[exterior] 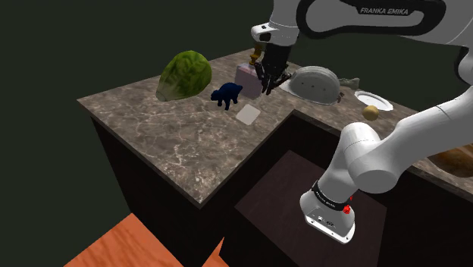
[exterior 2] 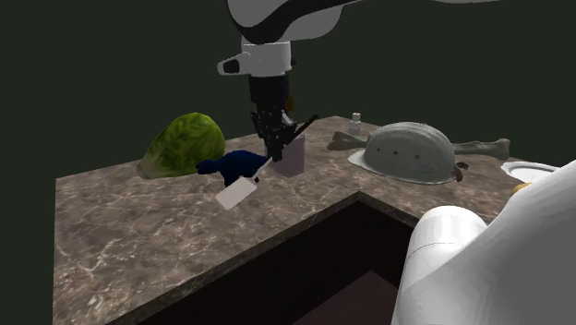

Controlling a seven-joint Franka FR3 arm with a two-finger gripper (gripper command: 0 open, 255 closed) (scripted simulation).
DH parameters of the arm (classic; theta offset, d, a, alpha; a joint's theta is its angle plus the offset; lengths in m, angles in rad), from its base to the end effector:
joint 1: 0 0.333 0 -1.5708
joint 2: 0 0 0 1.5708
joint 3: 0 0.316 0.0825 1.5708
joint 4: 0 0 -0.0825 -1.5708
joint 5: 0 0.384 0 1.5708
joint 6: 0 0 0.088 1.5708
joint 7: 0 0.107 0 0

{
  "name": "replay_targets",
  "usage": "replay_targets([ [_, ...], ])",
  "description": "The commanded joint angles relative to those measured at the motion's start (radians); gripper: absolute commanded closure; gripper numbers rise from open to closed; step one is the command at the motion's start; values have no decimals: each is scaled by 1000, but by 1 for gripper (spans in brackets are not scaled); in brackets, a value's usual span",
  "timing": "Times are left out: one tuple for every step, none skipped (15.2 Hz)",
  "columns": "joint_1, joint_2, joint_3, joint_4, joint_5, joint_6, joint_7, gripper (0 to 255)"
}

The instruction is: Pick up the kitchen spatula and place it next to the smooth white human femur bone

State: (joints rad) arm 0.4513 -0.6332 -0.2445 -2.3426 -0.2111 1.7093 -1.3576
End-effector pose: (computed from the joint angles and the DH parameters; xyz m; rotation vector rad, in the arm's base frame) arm 0.3640 0.0411 0.5500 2.1070 2.2626 -0.0688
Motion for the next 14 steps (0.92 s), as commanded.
replay_targets([
  [1,1,3,25,3,-24,-2,255],
  [2,3,5,39,4,-37,-3,255],
  [2,4,6,54,6,-50,-4,255],
  [3,6,8,68,7,-62,-5,255],
  [4,7,8,78,8,-70,-6,255],
  [-6,-27,3,55,-2,-81,-17,255],
  [-15,-61,-3,35,-12,-93,-28,255],
  [-25,-96,-10,15,-23,-106,-39,255],
  [-34,-129,-16,-4,-34,-119,-51,255],
  [-45,-163,-23,-21,-45,-133,-64,255],
  [-56,-196,-30,-37,-56,-148,-78,255],
  [-67,-229,-38,-52,-68,-163,-92,255],
  [-78,-261,-46,-66,-80,-179,-107,255],
  [-90,-292,-54,-79,-93,-196,-122,255],
])
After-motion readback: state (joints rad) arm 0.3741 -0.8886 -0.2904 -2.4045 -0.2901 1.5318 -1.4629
